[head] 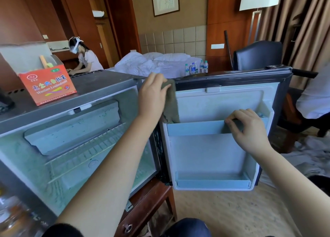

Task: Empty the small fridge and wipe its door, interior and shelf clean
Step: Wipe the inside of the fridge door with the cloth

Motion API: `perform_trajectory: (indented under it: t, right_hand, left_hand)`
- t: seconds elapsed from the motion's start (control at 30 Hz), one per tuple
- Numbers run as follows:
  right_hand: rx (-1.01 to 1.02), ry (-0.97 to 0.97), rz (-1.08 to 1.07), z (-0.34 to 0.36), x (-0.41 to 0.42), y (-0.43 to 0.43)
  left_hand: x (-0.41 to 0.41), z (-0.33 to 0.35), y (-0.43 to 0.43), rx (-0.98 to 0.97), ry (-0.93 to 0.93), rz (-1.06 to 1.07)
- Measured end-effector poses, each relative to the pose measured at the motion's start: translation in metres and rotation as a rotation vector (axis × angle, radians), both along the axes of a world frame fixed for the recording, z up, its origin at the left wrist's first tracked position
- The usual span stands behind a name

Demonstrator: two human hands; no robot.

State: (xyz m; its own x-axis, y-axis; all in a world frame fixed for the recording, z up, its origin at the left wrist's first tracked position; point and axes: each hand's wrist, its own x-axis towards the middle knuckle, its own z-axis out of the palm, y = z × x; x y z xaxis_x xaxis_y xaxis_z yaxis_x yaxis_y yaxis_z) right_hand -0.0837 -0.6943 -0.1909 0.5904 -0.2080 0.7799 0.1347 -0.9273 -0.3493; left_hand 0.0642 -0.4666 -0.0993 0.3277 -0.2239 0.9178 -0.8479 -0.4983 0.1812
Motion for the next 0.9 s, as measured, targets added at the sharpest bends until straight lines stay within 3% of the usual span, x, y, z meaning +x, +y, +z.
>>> perform_trajectory:
  t: [0.2,0.4,0.6,0.8,0.9]
  right_hand:
    - [0.009,0.033,-0.003,0.0,-0.001,-0.001]
    - [0.01,0.072,0.018,0.002,-0.004,-0.004]
    - [0.004,0.03,0.006,0.002,-0.007,0.003]
    - [0.027,0.11,-0.072,0.008,-0.007,0.008]
    - [-0.009,0.017,-0.163,0.016,-0.018,0.039]
  left_hand:
    - [-0.029,0.012,-0.079,0.135,0.002,-0.091]
    - [-0.005,0.002,-0.019,0.173,-0.092,0.067]
    - [0.018,-0.013,0.075,0.181,0.21,0.302]
    - [-0.026,-0.006,0.09,0.192,0.217,0.258]
    - [-0.048,0.016,0.086,0.124,0.343,0.159]
